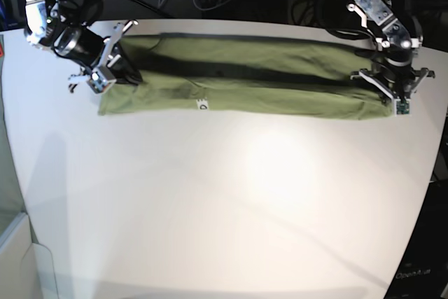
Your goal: Fold the T-shirt properly
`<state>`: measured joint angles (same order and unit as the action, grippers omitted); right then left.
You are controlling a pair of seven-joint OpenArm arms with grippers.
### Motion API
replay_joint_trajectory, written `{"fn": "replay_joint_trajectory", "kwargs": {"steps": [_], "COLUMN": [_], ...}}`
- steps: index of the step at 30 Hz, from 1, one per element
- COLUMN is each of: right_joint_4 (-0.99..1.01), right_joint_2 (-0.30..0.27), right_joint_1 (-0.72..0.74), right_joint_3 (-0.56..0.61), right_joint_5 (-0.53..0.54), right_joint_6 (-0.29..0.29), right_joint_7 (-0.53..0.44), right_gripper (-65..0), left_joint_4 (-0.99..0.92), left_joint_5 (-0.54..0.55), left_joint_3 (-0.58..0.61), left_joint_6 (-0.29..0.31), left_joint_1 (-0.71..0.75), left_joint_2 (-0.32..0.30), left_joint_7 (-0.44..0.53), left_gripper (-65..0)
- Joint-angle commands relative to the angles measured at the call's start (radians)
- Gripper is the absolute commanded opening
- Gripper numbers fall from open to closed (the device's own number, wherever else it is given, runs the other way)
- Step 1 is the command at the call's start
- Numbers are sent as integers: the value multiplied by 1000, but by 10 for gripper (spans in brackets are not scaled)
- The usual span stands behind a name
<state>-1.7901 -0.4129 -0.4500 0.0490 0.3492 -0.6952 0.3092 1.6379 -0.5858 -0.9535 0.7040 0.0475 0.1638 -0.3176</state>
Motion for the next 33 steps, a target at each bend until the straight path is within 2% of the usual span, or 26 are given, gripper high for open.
{"fn": "replay_joint_trajectory", "kwargs": {"steps": [1, 12, 19, 24, 26, 33], "right_joint_4": [-15, -6, 6, 8, 8, 3], "right_joint_2": [-11, 4, 44, 79, 88, 73], "right_joint_1": [-3, -63, -89, -109, -120, -126], "right_joint_3": [-8, -5, -4, -8, -8, -10], "right_joint_5": [14, 12, 14, 14, 14, 14], "right_joint_6": [1, 1, 1, 1, 1, 1], "right_joint_7": [-31, -51, -45, -46, -48, -49], "right_gripper": [-641, -635, -627, -482, -448, -450], "left_joint_4": [20, 20, 20, 20, 20, 20], "left_joint_5": [14, 10, 10, 11, 11, 11], "left_joint_3": [-3, -3, -2, 0, -2, -5], "left_joint_6": [-6, -6, -6, -6, -6, -6], "left_joint_1": [-8, -8, 4, 9, 9, 10], "left_joint_2": [-7, -7, -7, -7, -7, -7], "left_joint_7": [21, 21, 21, 21, 21, 21], "left_gripper": [-530, -530, -530, -530, -530, -530]}}
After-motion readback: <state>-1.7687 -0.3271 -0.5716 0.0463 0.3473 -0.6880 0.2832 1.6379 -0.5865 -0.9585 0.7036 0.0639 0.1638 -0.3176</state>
